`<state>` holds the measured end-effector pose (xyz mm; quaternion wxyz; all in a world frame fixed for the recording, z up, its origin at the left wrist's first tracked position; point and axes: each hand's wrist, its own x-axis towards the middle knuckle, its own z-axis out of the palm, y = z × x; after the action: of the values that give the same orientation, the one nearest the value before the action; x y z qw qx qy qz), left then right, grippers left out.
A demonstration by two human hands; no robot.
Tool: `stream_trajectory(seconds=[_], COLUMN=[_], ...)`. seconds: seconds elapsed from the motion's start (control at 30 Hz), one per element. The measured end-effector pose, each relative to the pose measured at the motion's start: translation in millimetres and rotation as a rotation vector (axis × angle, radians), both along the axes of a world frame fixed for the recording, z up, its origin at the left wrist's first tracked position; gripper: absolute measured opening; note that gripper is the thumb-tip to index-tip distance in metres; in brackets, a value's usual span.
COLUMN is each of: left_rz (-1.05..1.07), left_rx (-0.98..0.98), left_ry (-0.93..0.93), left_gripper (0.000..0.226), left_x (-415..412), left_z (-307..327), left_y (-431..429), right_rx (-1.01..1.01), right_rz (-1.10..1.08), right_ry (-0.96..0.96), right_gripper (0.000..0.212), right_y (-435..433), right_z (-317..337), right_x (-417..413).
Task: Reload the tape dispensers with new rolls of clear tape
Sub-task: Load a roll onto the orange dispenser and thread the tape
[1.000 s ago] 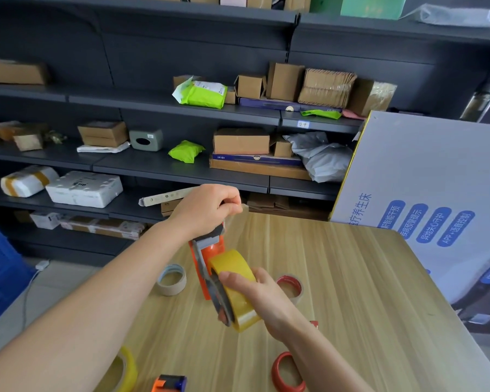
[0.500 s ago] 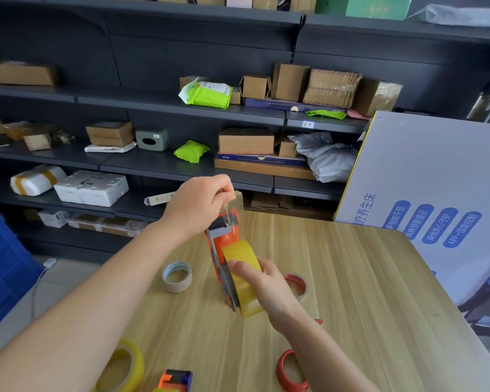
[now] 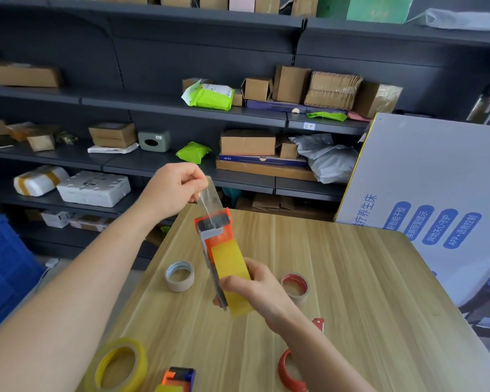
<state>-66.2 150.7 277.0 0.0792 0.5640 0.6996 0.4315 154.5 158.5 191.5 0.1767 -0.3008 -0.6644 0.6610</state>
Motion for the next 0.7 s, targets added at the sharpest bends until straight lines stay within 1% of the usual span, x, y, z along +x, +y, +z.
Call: stream_trajectory(seconds=[0.07,0.1,0.17,0.2,0.33,0.4,0.47,0.5,0.53,0.6,0.63,0.7], left_rz=[-0.008,-0.013,-0.02,-0.012,0.151,0.228,0.284,0.285,0.277,0.269,0.275,0.313], left_rx=[-0.038,-0.071,-0.123,-0.128,-0.089,-0.083,-0.09,-0.108,-0.126,-0.139,-0.137,-0.113], left_ry=[-0.039,-0.026,0.005,-0.006,-0.088,-0.079,-0.041,-0.027,-0.025,-0.045,-0.058,-0.067], left_gripper=[0.022,0.021,0.02,0.02,0.019,0.018,0.016,0.015,0.014,0.015,0.015,0.017], left_x=[-5.1,-6.5,-7.8,-9.2,-20.5,-27.8,-35.1,-37.7,-40.0,-42.0,-42.7,-45.6], left_z=[5.6,7.8,10.3,10.0,2.6,2.2,6.5,8.8,10.2,9.8,8.6,7.3], left_y=[-2.6,-4.1,-6.6,-7.3,-8.4,-8.4,-9.9,-10.1,-10.3,-10.5,-10.1,-9.6], right_rx=[0.023,0.01,-0.037,-0.04,0.029,0.029,0.039,0.035,0.022,-0.011,-0.015,-0.007], right_rz=[0.008,-0.005,-0.053,-0.073,-0.052,-0.027,-0.001,-0.003,-0.014,-0.05,-0.073,-0.097], right_ry=[-0.009,-0.009,0.0,0.003,0.02,0.027,0.039,0.054,0.079,0.125,0.137,0.137], right_gripper=[0.031,0.036,0.053,0.057,0.045,0.039,0.023,0.022,0.03,0.057,0.066,0.072], right_y=[-0.4,-1.6,-5.0,-6.7,-9.7,-9.1,-11.1,-13.3,-15.8,-18.9,-19.1,-17.6], right_z=[0.9,1.3,-0.3,-1.7,-5.8,-7.6,-11.5,-13.2,-14.5,-15.5,-14.8,-13.8], right_x=[-1.9,-3.3,-7.1,-8.4,-9.4,-8.5,-7.2,-6.8,-6.9,-9.0,-9.8,-10.3])
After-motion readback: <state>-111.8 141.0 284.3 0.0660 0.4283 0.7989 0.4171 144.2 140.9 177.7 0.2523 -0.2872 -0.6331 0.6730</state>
